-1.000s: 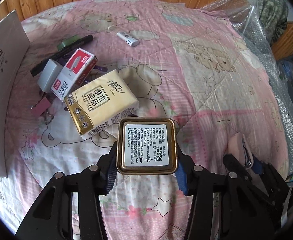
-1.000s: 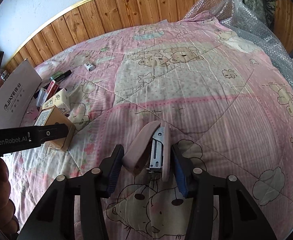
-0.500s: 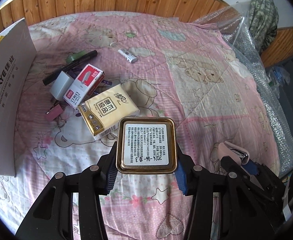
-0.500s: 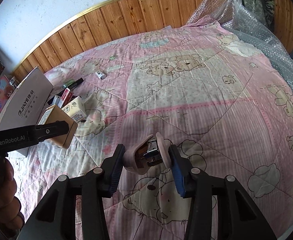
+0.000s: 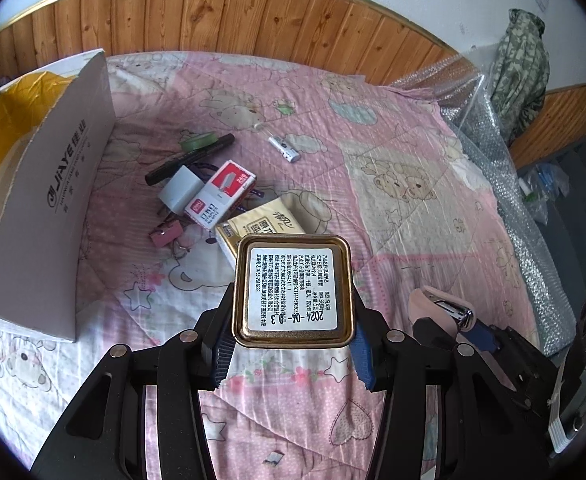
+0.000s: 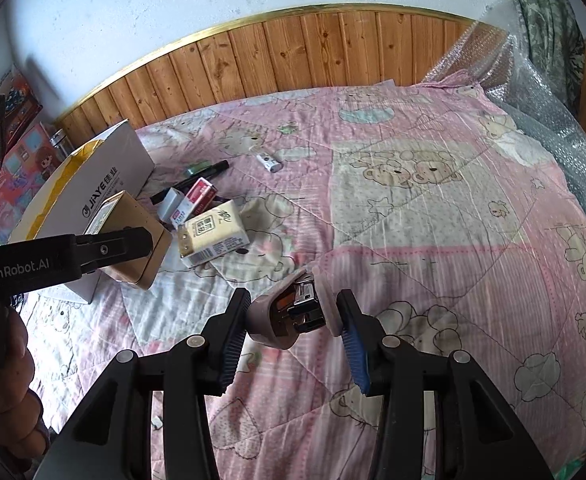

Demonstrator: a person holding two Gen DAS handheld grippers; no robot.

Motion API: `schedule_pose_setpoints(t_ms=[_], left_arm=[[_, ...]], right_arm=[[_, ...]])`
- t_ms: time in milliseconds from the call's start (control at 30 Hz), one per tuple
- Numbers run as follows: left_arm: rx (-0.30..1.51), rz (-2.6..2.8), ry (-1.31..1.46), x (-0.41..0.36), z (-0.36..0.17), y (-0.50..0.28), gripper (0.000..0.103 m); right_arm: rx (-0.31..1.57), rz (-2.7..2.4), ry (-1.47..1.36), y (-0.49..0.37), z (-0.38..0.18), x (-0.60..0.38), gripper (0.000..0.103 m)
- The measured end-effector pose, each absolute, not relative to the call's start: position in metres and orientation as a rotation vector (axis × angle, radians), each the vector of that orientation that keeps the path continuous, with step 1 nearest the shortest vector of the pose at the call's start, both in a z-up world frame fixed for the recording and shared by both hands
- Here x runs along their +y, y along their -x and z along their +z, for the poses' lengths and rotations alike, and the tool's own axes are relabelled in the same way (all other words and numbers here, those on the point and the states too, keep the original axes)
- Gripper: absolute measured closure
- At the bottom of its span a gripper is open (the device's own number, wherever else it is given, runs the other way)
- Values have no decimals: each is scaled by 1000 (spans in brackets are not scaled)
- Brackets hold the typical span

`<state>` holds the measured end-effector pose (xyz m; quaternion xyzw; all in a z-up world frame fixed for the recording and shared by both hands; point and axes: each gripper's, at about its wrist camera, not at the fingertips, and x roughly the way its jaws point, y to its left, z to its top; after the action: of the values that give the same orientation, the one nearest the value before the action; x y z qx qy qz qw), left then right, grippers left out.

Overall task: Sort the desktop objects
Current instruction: 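Lift the stapler with the right tool while the left tool lifts the tin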

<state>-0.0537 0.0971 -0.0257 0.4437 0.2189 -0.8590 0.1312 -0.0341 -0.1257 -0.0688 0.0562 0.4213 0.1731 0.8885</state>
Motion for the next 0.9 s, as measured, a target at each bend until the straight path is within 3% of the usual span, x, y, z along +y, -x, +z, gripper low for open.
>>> schedule_pose_setpoints(t_ms=[900], left_arm=[[841, -2373, -892, -10, 51, -82, 52]], right_arm=[[686, 710, 119, 60, 48, 41, 57]])
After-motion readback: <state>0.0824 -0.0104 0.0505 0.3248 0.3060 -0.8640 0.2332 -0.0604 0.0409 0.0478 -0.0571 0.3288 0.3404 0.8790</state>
